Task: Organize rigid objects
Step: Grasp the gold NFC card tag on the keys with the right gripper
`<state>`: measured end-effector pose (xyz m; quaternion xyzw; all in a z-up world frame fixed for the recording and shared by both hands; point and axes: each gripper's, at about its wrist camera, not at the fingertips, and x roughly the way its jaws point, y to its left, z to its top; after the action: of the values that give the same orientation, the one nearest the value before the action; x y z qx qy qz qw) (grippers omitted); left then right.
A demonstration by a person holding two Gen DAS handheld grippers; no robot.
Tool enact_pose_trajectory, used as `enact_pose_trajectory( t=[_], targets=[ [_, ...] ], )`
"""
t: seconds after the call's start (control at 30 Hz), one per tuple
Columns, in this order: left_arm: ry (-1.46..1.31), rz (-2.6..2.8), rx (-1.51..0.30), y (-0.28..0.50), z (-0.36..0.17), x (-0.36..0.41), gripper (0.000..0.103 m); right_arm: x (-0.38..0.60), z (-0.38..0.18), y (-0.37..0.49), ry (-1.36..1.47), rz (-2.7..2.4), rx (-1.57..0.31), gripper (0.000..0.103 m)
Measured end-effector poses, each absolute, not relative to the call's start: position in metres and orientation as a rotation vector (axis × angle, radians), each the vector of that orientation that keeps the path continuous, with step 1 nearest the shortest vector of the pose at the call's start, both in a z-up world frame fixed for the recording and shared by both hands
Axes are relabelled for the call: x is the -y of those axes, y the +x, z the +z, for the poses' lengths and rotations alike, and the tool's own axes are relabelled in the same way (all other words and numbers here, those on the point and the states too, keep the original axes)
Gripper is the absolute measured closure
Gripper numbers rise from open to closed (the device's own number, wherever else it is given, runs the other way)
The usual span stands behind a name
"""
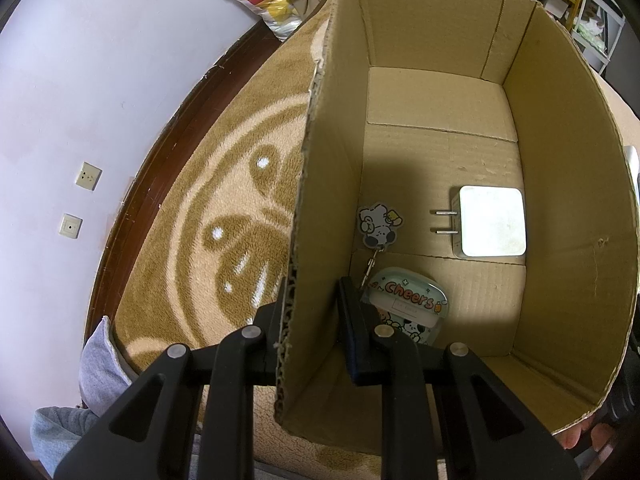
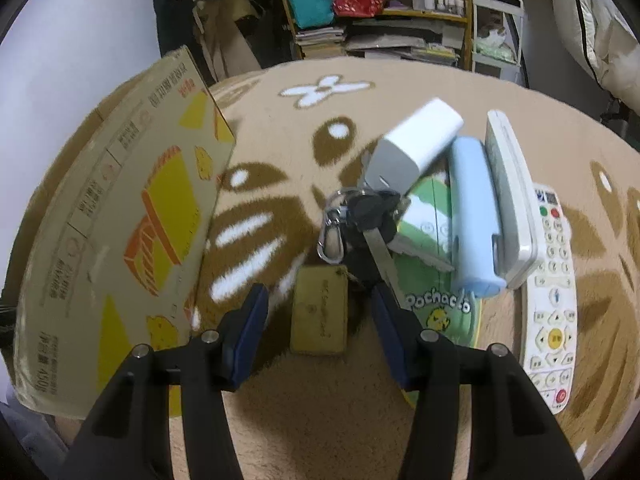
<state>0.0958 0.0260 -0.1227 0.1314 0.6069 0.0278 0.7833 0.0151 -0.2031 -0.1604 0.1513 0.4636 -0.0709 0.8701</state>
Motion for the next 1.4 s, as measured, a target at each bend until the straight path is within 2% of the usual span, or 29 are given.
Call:
enact_pose_trajectory(
  t=[0.17,0.2,0.27,0.67,0.83,1.4],
  targets=[
    [0.283,0.06,-1.31,0.096,-0.123,-0.026,0.083,0.201,-0.164,0.019,0.315,-0.154,-0.974,0.048],
    [0.282,0.06,-1.31,0.096,-0.123,-0.026,0.083,0.2,-0.164,0.02,0.311,-0.154,-0.977,0.057],
    [0.284,0.06,-1.31,0.096,-0.123,-0.026,0.083,0.198,-0.167,0.024,0.279,-0.159,-0.997,0.063],
    [0.289,0.06,-1.31,0.096,-0.122,-0.024,0.083,0.186,-0.169,0.029,0.226,-0.19,-0.994,0.06],
    [0.286,0.059,-1.31,0.096,-0.122,-0.025,0.083,0.182,-0.167,0.03,0.199,-0.203,-0.987,0.07],
    [0.304,0.064,-1.307,0.095,-0.122,-0.023,0.083,0.194,-0.118,0.01,0.3,-0.175,-0.821,0.071]
  ],
)
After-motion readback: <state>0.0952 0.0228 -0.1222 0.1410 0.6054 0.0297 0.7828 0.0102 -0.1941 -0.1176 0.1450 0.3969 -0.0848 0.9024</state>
